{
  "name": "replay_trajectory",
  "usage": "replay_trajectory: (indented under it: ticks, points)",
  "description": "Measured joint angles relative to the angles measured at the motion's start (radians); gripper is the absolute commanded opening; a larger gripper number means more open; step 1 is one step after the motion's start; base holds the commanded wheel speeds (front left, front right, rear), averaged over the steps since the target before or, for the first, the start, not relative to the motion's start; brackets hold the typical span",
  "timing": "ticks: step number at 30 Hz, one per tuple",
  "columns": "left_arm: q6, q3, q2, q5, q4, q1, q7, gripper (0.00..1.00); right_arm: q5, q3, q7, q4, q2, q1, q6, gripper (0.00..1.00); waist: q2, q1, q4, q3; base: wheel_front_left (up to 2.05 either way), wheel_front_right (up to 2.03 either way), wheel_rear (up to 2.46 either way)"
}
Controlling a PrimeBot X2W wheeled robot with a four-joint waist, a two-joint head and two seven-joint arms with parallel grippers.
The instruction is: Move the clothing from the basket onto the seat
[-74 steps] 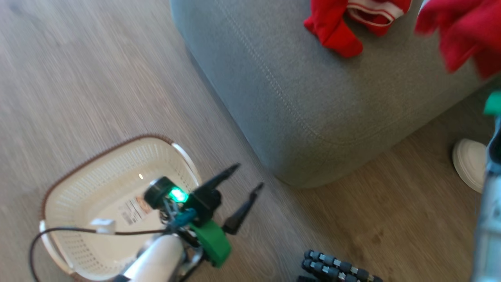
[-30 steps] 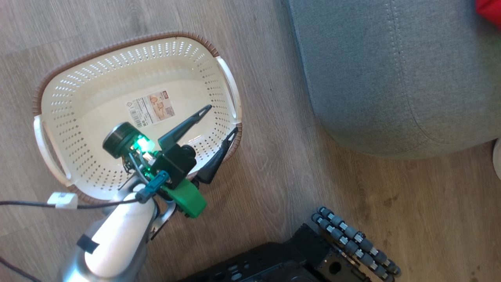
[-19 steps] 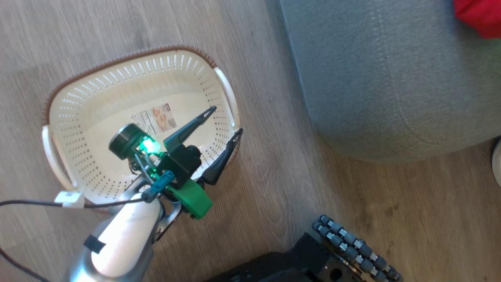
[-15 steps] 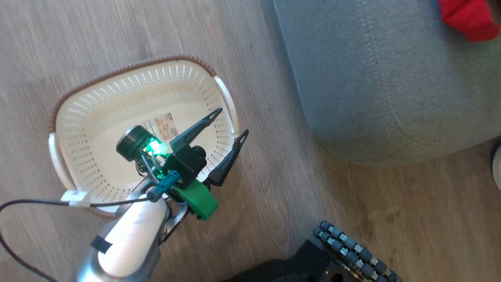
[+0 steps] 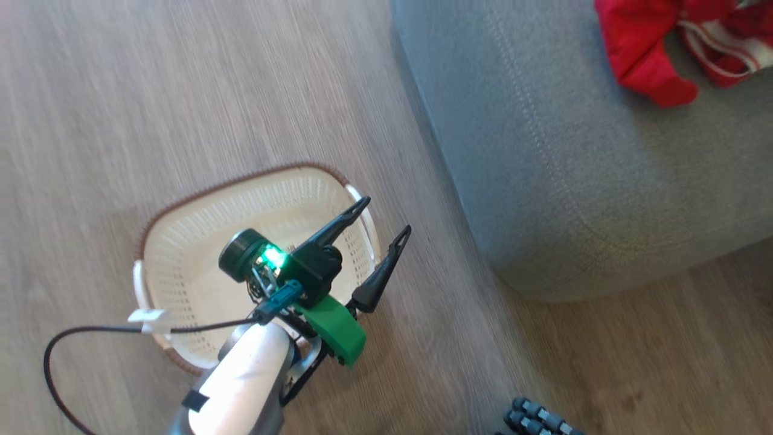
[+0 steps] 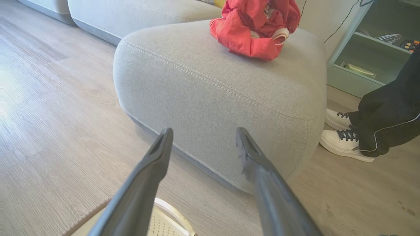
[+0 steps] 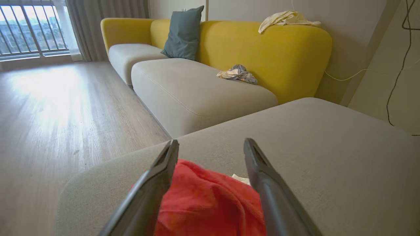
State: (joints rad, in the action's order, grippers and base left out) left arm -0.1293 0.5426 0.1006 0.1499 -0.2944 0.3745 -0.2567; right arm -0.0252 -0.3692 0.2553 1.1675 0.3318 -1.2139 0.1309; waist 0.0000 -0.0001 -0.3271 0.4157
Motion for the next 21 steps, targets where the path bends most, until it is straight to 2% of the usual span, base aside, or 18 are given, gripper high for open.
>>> replay_trajectory:
  ticks: [6, 10, 14, 17, 21]
  points:
    - [0.000, -0.040, -0.028, 0.004, 0.004, -0.053, 0.000, 1.00, -0.160, 0.154, 0.000, -0.130, 0.015, 0.088, 0.000, 1.00, 0.0000, 0.0000, 0.016, -0.108, 0.00, 0.00, 0.00]
    - [0.000, -0.086, -0.037, 0.004, 0.024, -0.089, 0.000, 1.00, -0.301, 0.251, 0.000, -0.269, 0.023, 0.161, 0.000, 1.00, 0.0000, 0.0000, 0.031, -0.174, 0.00, 0.00, 0.00]
    - [0.005, -0.134, -0.040, 0.004, 0.059, -0.118, 0.000, 1.00, -0.406, 0.394, 0.000, -0.424, 0.054, 0.284, 0.000, 1.00, 0.0000, 0.0000, 0.051, -0.235, 0.00, 0.00, 0.00]
    - [0.024, -0.167, -0.046, 0.000, 0.082, -0.137, 0.000, 1.00, -0.475, 0.430, 0.000, -0.529, 0.078, 0.382, 0.000, 1.00, 0.0000, 0.0000, 0.076, -0.269, 0.00, 0.00, 0.00]
    - [0.087, -0.229, -0.049, -0.003, 0.120, -0.157, 0.000, 1.00, -0.550, 0.454, 0.000, -0.645, 0.081, 0.492, 0.000, 1.00, 0.0000, -0.0001, 0.119, -0.302, 0.00, 0.00, 0.00]
